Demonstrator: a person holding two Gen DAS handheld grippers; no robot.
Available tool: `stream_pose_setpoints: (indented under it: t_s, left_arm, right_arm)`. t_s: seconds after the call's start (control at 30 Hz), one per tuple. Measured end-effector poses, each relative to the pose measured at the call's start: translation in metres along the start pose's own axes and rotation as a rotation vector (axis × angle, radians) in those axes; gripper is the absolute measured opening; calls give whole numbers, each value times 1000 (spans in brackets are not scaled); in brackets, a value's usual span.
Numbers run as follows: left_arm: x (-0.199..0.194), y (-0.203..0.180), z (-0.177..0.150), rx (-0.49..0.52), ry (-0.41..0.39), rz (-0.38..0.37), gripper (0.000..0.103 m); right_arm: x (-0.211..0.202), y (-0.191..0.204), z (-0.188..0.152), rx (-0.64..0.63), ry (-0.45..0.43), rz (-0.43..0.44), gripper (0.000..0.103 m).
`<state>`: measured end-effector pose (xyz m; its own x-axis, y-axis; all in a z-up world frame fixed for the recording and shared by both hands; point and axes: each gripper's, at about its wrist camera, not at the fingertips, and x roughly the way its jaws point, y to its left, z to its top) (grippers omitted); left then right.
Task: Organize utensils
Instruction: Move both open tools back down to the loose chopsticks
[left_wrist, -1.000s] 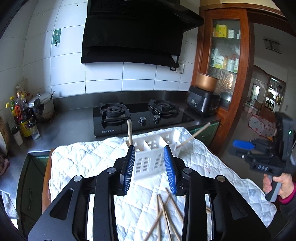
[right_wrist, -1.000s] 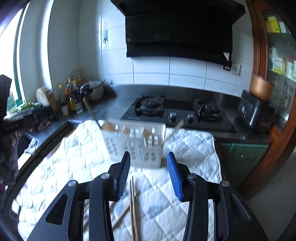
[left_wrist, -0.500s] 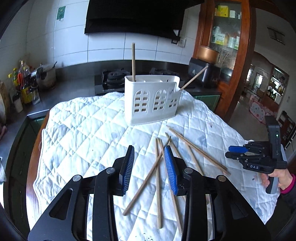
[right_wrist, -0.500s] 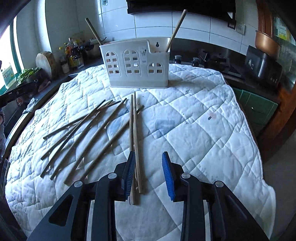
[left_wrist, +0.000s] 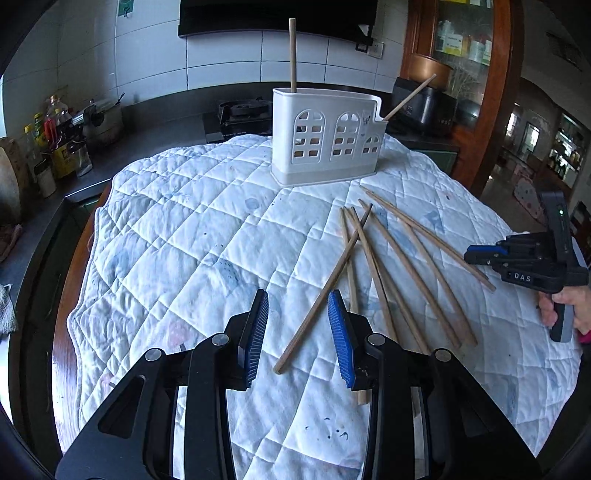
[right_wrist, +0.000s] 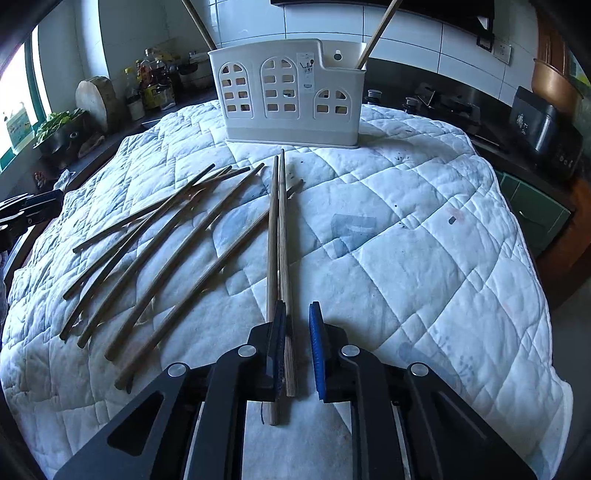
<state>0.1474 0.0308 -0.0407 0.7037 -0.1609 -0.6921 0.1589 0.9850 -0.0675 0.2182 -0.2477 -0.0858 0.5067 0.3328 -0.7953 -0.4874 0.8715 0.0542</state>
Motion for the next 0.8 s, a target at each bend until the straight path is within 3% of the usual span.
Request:
stream_pose_setpoints:
  t_s: [0.5,0.8]
  left_arm:
    - [13,-11,-20,81,55,-22,35]
    - [42,-12,-15,120,97,-14,34]
  right_arm:
    - [7,4,-5,-29,9,-16,10]
    - [5,2,-8,-10,1,-12,8]
